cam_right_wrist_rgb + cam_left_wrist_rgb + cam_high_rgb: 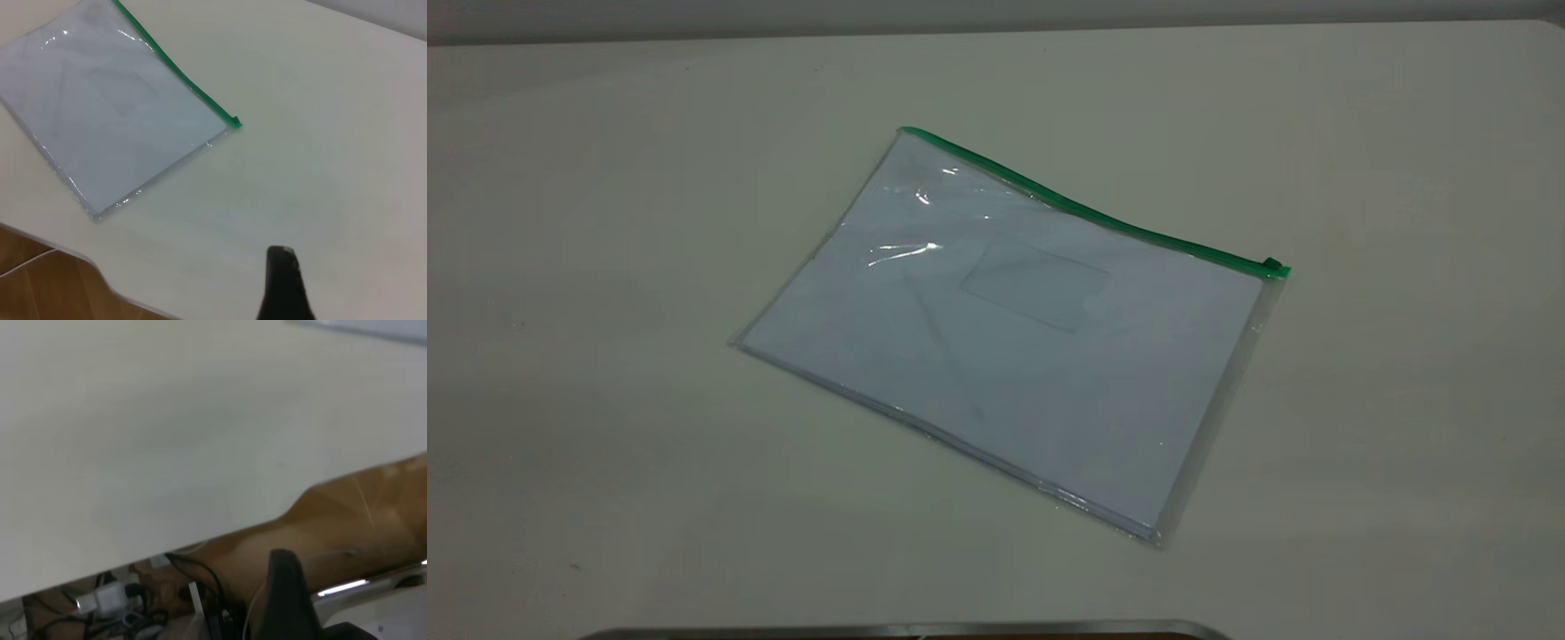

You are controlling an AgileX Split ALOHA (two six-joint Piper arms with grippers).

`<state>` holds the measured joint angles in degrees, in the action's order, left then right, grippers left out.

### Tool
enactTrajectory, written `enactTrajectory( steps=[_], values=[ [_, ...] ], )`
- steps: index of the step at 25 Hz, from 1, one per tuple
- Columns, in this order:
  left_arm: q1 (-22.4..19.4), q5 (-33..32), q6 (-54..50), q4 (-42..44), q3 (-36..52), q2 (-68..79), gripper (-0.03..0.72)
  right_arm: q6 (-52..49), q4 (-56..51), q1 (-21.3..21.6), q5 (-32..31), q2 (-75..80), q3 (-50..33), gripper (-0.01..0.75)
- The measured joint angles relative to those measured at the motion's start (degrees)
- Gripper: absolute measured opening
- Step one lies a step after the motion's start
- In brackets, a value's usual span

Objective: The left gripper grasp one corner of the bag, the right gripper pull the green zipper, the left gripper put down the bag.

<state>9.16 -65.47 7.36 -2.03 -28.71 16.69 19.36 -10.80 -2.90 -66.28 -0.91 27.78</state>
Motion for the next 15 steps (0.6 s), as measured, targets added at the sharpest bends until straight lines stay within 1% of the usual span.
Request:
enactTrajectory(
  steps=[10, 15],
  values=[
    [0.0, 1.1, -4.7, 0.0, 0.8, 0.0, 0.590, 0.0, 0.0, 0.0, 0.0, 0.0, 0.0, 0.561],
    [0.0, 1.1, -5.1, 0.0, 0.8, 0.0, 0.590, 0.0, 0.0, 0.0, 0.0, 0.0, 0.0, 0.561]
  ],
)
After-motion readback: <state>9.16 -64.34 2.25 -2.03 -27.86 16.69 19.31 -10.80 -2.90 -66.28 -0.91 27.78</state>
